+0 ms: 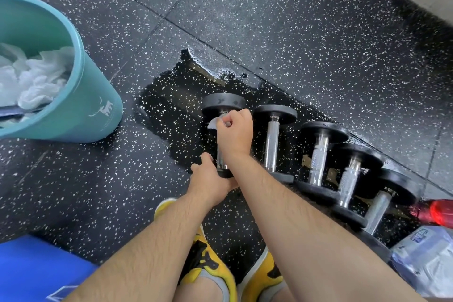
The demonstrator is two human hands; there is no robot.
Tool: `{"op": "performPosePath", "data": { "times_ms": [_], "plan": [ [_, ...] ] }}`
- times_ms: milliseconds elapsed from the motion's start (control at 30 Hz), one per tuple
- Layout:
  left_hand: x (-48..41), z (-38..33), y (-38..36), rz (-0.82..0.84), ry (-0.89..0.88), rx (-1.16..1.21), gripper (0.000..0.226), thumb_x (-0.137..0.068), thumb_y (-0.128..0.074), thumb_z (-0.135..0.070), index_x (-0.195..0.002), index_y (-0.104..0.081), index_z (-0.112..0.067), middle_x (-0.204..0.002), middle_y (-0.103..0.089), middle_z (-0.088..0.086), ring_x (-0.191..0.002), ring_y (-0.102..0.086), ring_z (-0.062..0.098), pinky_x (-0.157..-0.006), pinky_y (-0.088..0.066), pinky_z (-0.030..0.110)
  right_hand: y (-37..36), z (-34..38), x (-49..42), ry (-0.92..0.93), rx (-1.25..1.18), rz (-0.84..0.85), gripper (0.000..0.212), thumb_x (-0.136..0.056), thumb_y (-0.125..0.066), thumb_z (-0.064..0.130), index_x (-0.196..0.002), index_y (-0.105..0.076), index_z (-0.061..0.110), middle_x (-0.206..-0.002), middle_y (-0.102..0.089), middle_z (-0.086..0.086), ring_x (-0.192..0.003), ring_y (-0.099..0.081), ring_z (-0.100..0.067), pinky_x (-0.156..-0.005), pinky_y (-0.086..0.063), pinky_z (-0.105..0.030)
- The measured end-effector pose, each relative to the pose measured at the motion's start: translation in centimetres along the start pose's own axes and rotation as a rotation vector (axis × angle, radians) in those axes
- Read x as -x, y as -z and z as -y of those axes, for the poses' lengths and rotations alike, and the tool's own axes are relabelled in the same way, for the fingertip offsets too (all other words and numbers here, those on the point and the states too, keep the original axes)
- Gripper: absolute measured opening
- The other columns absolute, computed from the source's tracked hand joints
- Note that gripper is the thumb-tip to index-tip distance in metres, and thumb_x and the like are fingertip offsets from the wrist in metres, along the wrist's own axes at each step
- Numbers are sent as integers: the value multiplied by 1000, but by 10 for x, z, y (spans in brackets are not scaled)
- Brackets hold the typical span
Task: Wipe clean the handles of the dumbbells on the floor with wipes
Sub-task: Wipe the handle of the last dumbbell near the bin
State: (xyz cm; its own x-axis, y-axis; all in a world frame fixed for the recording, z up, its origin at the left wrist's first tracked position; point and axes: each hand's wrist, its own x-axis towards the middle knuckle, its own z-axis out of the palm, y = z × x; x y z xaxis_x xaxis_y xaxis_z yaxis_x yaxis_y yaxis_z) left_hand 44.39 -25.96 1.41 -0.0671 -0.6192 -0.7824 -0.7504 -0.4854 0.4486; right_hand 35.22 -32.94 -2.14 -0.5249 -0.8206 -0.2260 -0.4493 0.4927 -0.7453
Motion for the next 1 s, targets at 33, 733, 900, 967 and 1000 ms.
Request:
{"op": "performPosePath", "data": {
  "times_ms": [33,733,900,967,1000],
  "plan": [
    [0,-1,0,-1,-5,0,85,-75,-82,-50,-136,-31,-21,-127,-38,11,-102,-54,28,-82,-50,41,0,2,-2,5,0,-13,15,-88,-67,13,-73,-62,14,-97,-48,5,-84,-51,-8,-68,-34,-11],
    [-1,2,1,8,-46,39,72,-75,-82,-49,-117,-28,-27,-118,-35,6,-89,-51,16,-78,-48,36,7,5,1,-381,-324,-120,10,-91,-67,17,-83,-68,11,-86,-69,2,-74,-59,-10,-60,-41,-16],
    [0,2,1,6,-48,44,71,-77,-81,-48,-120,-29,-26,-121,-35,5,-87,-50,13,-75,-46,35,6,7,0,-411,-331,-111,11,-90,-65,15,-79,-66,15,-85,-68,6,-78,-62,-10,-65,-46,-21],
    [0,3,2,1,-41,32,75,-77,-81,-46,-128,-31,-23,-122,-35,6,-89,-51,17,-78,-48,37,5,1,8,-351,-301,-85,11,-87,-68,17,-77,-66,16,-90,-68,4,-82,-63,-9,-75,-50,-26],
    [0,3,2,2,-38,31,78,-77,-81,-46,-131,-32,-22,-123,-35,6,-91,-51,17,-80,-49,37,4,-1,9,-336,-294,-74,10,-86,-69,16,-76,-67,17,-93,-67,3,-83,-64,-9,-79,-52,-28]
  ]
}}
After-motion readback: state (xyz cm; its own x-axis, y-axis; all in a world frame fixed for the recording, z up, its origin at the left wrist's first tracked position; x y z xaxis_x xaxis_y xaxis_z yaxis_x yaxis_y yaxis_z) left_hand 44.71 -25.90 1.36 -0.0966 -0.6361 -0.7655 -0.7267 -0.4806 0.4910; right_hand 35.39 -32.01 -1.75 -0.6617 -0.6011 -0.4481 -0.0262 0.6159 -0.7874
